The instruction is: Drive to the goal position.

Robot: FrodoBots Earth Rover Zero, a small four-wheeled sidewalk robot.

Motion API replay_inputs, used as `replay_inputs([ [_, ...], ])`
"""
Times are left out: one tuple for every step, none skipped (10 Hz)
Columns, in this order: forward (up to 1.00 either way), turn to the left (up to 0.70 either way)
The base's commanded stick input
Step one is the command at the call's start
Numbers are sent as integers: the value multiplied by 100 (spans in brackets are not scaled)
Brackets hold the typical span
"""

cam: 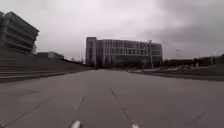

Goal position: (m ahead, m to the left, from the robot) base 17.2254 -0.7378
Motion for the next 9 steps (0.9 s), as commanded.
replay_inputs([
  [70, 0],
  [70, 0],
  [70, 0],
  [70, 0],
  [70, 0],
  [70, 0],
  [70, 0],
  [70, 0],
  [70, 0],
])
